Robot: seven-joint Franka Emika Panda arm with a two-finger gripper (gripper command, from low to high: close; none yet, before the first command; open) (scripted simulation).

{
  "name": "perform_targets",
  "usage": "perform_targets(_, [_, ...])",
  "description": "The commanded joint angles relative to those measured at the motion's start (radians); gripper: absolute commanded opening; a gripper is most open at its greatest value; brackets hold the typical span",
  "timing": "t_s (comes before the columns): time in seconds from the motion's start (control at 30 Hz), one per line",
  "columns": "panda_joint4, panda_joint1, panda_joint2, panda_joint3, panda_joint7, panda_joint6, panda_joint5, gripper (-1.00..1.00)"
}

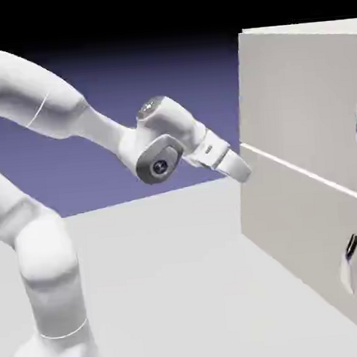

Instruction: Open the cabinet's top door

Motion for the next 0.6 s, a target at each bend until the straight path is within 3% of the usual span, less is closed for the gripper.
perform_targets(0.0, [0.013,0.019,-0.007,-0.020,0.030,0.000,-0.044,0.00])
perform_targets(0.57, [0.234,0.336,-0.120,-0.368,0.530,0.008,-0.783,0.00])
